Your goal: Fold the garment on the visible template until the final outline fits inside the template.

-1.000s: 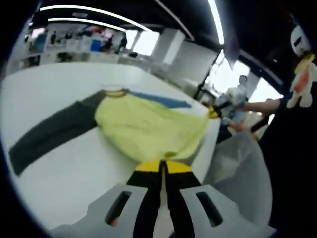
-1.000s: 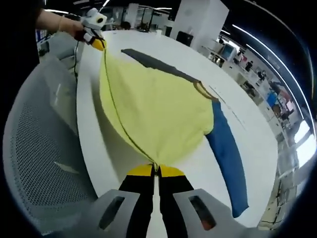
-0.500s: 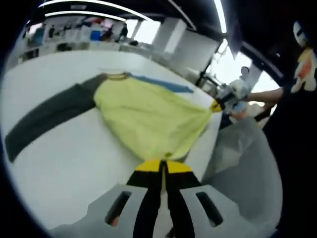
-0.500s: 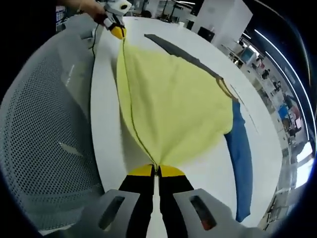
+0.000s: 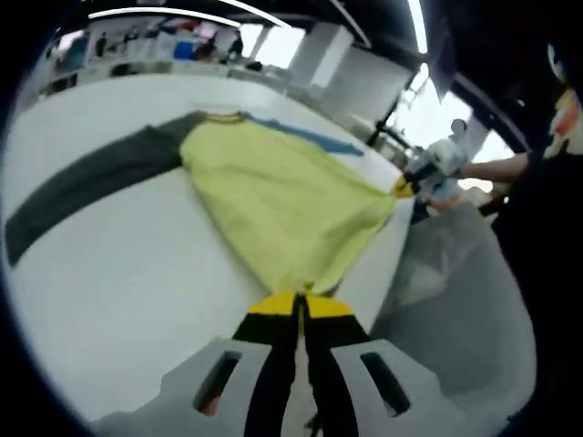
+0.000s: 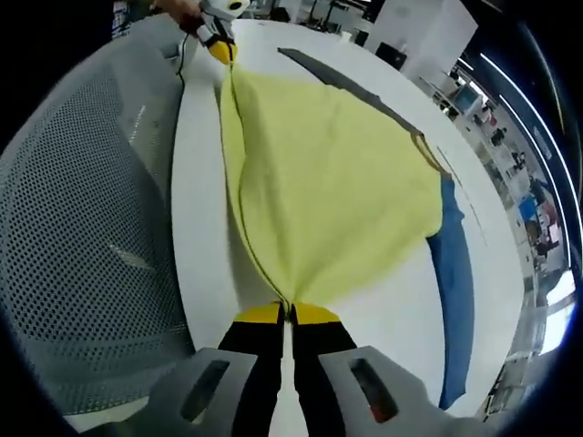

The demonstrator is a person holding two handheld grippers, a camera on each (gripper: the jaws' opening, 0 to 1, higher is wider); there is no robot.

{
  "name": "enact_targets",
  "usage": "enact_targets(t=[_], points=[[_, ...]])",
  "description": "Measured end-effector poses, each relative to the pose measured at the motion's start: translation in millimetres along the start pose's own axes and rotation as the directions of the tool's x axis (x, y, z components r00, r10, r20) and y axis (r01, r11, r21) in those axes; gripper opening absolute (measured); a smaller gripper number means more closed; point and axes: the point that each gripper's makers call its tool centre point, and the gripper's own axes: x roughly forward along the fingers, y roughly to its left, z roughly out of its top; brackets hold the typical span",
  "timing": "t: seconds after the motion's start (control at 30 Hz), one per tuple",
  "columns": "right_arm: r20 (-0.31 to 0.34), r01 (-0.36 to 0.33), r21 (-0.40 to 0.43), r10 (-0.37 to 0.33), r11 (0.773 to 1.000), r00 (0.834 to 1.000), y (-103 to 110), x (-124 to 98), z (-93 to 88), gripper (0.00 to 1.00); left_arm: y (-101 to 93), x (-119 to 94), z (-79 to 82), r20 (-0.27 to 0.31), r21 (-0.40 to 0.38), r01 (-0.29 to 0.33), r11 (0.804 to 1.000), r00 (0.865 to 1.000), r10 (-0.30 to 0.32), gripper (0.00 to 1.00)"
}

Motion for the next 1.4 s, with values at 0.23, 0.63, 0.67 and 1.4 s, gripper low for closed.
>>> enact_targets(t=[0.23, 0.63, 0.67, 1.4], points=[[-0.008, -0.005, 0.003, 0.005, 1.000, 1.000, 2, 5, -4.7, 0.03, 4.1, 2, -6.8, -0.005, -0.021, -0.012, 1.000, 1.000, 0.012, 0.00], [0.079, -0.012, 0.190, -0.003, 0.982, 0.997, -4, -2, -5.7, 0.03, 6.7, 0, -6.2, 0.057, -0.116, -0.010, 0.993, 0.998, 0.016, 0.00], [0.090, -0.020, 0.208, 0.002, 0.978, 0.996, -4, -2, -6.5, 0.03, 7.7, 0, -8.2, 0.050, -0.118, -0.015, 0.993, 0.999, 0.021, 0.00], [-0.032, -0.044, 0.035, 0.045, 0.998, 0.998, 22, 12, -22.7, 0.08, 5.2, 10, -29.6, -0.023, -0.118, -0.034, 0.992, 0.999, 0.031, 0.00]])
